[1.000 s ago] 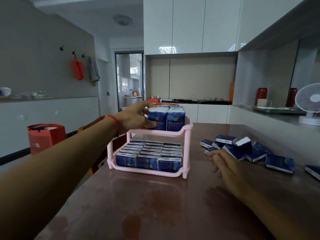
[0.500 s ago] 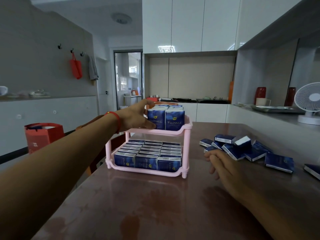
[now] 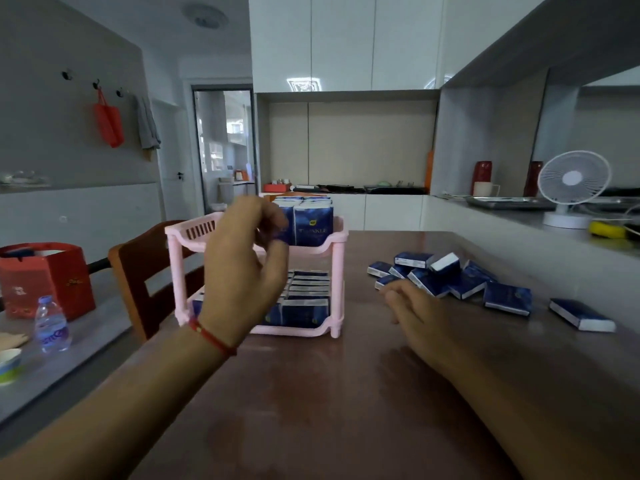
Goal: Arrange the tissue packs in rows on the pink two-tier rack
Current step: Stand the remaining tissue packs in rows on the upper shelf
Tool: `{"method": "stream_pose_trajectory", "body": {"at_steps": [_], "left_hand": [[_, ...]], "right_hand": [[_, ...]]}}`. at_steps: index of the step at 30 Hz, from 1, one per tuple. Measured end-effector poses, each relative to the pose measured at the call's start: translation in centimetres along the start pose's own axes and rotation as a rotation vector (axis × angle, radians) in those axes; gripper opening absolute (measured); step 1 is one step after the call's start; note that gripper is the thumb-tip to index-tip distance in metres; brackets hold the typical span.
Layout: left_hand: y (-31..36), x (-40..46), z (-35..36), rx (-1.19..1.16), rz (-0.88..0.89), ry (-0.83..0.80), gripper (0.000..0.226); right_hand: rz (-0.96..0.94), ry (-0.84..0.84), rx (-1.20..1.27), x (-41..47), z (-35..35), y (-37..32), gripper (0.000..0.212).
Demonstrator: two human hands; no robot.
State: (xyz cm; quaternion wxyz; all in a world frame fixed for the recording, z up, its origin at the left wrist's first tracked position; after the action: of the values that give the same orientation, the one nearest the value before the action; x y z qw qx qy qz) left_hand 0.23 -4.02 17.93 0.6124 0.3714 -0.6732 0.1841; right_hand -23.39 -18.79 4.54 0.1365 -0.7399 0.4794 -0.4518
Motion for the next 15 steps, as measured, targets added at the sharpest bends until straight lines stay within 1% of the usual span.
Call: {"method": "stream_pose_trajectory", "body": {"at_steps": [3, 5, 7, 9, 11, 13, 15], "left_hand": [[3.4, -3.5, 5.5, -0.131, -0.009, -0.217, 0.026], [4.4, -5.7, 10.1, -0.185, -0.055, -0.375, 0.035], [5.2, -7.4, 14.3, -0.22, -0.089, -0.491, 0.04], [5.8, -8.3, 17.9, -0.254, -0.148, -0.566, 0.041], [6.3, -8.7, 20.8, -0.252, -0.181, -0.624, 0.04], [6.6, -8.9, 23.4, -0.226, -0.169, -0.691, 0.042], [6.4, -9.1, 25.5, -0.205, -0.153, -0.724, 0.042]], "right_hand": [[0.064, 0.094, -0.019, -0.1, -1.6, 0.1, 0.017], [0.151, 0.164, -0.071, -0.3, -3.5, 0.7, 0.016], [0.229, 0.171, -0.174, -0.7, -5.8, 1.4, 0.015], [0.306, 0.131, -0.305, -1.4, -8.6, 2.6, 0.013], [0.371, 0.119, -0.436, -2.3, -12.0, 4.4, 0.014], [0.432, 0.141, -0.556, -2.8, -15.5, 7.2, 0.017], [0.501, 0.178, -0.693, -2.8, -18.6, 10.6, 0.026]]}}
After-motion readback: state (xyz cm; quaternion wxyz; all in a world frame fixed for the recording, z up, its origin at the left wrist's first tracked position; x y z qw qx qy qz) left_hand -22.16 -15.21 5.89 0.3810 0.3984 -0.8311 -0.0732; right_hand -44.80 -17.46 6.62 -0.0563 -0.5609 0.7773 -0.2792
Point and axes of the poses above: each hand's wrist, its own x-axis towards the middle knuckle, its own z-axis out of the palm, y = z × x, the point moved 8 cm from there along x, towards the middle knuckle, and after that the axes turned 2 degrees about -x, right-handed, at the moved point
